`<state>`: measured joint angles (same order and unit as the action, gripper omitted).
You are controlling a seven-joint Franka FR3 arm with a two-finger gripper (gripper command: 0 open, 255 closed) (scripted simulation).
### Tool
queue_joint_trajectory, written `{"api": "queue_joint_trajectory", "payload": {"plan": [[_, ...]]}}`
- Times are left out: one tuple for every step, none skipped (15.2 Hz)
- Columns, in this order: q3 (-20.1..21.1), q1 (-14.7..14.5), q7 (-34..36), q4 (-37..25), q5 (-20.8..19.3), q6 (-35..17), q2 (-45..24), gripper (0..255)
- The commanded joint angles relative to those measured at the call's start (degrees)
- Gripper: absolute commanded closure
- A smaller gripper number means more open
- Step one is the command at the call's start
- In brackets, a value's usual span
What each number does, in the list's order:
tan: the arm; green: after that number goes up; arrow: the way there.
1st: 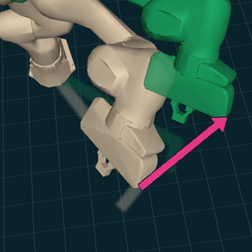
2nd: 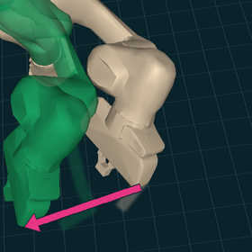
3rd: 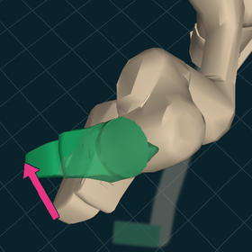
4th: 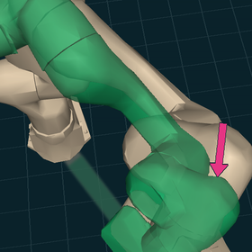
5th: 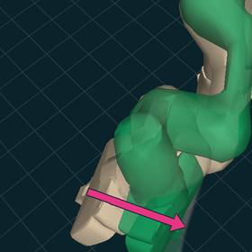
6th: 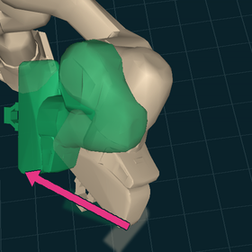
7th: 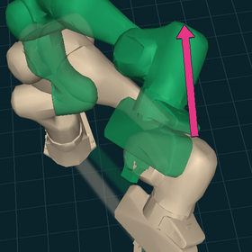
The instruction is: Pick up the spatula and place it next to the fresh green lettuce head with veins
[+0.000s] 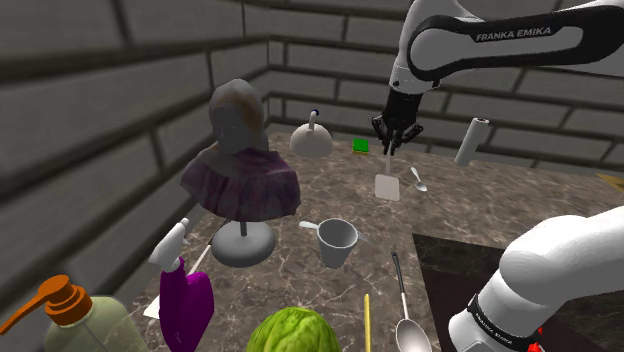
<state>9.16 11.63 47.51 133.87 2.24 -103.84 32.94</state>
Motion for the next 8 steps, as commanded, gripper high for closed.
{"api": "queue_joint_trajectory", "payload": {"plan": [[0.8, -0.9, 1.1, 3.1, 0.9, 0.8, 3.9, 255], [1.3, -1.5, 1.8, 4.3, 1.5, 1.6, 5.9, 255], [1.8, -2.0, 2.5, 5.5, 2.1, 2.3, 7.9, 255], [2.3, -2.6, 3.2, 6.6, 2.7, 3.2, 9.9, 255], [2.9, -3.3, 3.9, 7.7, 3.3, 4.1, 11.8, 255], [3.5, -3.9, 4.7, 8.7, 4.0, 5.0, 13.8, 255], [4.1, -4.6, 5.5, 9.6, 4.7, 6.0, 15.7, 255], [4.7, -5.3, 6.4, 10.4, 5.4, 7.0, 17.5, 255]]}}
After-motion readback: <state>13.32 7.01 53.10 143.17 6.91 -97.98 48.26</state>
